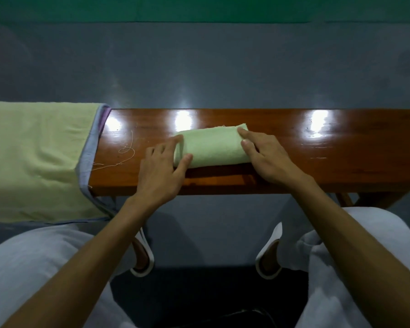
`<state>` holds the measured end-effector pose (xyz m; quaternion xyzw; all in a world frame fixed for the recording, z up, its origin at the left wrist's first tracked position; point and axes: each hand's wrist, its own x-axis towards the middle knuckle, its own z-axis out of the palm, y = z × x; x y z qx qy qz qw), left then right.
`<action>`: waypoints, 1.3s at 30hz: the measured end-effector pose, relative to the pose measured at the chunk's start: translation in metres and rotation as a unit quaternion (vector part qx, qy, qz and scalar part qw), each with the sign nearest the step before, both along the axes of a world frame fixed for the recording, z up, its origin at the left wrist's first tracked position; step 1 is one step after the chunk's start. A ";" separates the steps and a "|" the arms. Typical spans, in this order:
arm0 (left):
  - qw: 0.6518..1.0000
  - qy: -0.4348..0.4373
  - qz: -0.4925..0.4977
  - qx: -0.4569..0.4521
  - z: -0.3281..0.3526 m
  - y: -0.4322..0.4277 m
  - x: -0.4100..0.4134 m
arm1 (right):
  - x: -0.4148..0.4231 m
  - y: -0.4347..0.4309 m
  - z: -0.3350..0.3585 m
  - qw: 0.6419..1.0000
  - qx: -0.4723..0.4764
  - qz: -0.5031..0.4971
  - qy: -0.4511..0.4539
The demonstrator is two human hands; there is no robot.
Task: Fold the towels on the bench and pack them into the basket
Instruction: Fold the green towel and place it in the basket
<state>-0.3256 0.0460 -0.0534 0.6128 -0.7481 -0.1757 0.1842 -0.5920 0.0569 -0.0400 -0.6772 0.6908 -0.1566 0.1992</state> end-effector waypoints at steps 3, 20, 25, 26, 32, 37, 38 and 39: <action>1.000 -0.031 -0.003 0.002 0.002 0.001 -0.009 | 0.005 -0.003 0.003 0.999 -0.002 -0.009 0.033; 0.999 0.006 0.054 -0.003 0.012 -0.024 -0.038 | 0.021 -0.015 0.005 0.998 0.011 -0.023 0.059; 0.997 0.067 0.044 0.003 0.013 -0.027 -0.038 | 0.016 -0.015 0.010 0.999 0.007 -0.026 -0.047; 0.996 0.082 0.042 0.003 0.011 -0.027 -0.037 | 0.014 -0.015 0.010 0.997 0.004 -0.028 -0.066; 0.986 0.157 0.054 0.003 0.007 -0.031 -0.033 | 0.010 -0.015 0.007 0.991 -0.014 -0.037 -0.126; 0.980 0.192 0.043 -0.013 0.006 -0.029 -0.039 | 0.003 -0.012 0.006 0.987 -0.024 -0.050 -0.150; 0.979 0.198 0.038 -0.014 0.006 -0.028 -0.040 | 0.001 -0.011 0.006 0.987 -0.025 -0.053 -0.150; 0.978 0.204 0.034 -0.012 0.006 -0.028 -0.042 | -0.002 -0.010 0.007 0.987 -0.025 -0.056 -0.151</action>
